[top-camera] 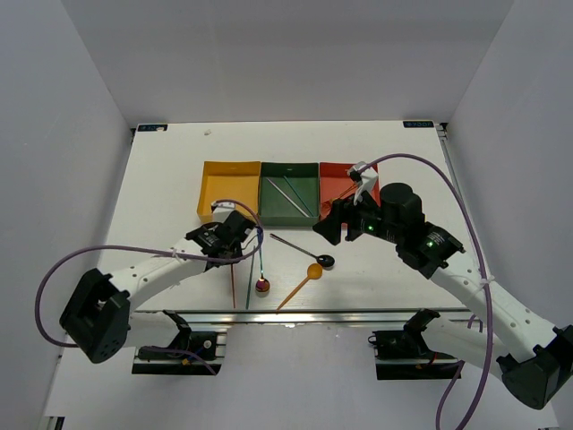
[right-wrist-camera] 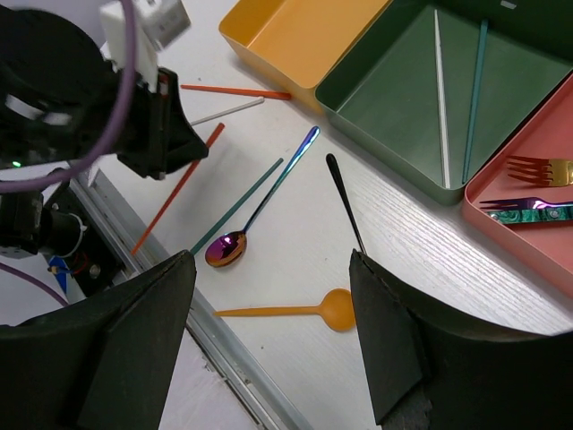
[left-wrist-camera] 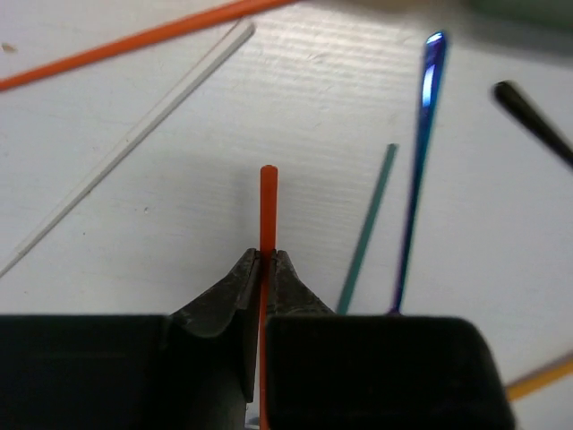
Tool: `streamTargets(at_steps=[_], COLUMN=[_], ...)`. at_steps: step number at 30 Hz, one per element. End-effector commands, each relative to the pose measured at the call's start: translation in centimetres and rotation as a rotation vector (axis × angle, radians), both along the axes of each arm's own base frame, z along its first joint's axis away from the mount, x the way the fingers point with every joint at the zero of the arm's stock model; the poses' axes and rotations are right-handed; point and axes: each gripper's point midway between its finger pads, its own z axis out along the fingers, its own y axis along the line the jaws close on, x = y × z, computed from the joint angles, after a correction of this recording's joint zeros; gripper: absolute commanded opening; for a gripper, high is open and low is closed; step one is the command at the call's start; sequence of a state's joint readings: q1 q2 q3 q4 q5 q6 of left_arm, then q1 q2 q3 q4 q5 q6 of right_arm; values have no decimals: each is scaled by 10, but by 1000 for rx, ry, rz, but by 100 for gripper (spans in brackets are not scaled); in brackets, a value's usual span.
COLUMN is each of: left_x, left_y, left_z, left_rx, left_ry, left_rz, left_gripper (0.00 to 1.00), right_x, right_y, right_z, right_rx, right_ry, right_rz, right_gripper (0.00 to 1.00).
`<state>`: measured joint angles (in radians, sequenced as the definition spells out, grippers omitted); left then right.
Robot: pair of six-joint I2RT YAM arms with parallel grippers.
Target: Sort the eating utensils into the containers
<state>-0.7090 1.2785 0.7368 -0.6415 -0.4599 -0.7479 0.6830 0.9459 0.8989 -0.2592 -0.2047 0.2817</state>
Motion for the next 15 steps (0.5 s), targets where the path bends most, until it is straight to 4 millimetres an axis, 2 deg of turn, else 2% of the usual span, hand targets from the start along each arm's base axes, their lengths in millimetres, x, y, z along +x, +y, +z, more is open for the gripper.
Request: streamTargets(at_steps=[1, 4, 5, 7, 8, 13, 15], left_x=[11, 26, 35, 52, 64, 127, 157], left_y=[-11, -24, -34, -51, -63, -109, -124], left_z=[43, 75, 92, 114, 135, 163, 160], left_rx=[-54, -123, -159, -222, -269, -419, -415], left_ry=[-75, -158, -197, -258, -304, -451, -474], left_rz=[-44, -53, -58, -58, -57, 45, 97], left_gripper=[0, 0, 0, 0, 0, 0, 0], right_x=[4, 10, 12, 22, 23, 32, 31], right_y=[0, -6, -9, -20, -23, -48, -54], right_z=[7, 6, 7, 11, 13, 26, 26], right_rx=[16, -4, -7, 1, 7, 44, 35], right_ry=[-25, -25, -24, -26, -27, -48, -43], right_rz=[-23, -71, -95, -192, -217, -381, -399], right_gripper=[75, 74, 74, 76, 76, 80, 81])
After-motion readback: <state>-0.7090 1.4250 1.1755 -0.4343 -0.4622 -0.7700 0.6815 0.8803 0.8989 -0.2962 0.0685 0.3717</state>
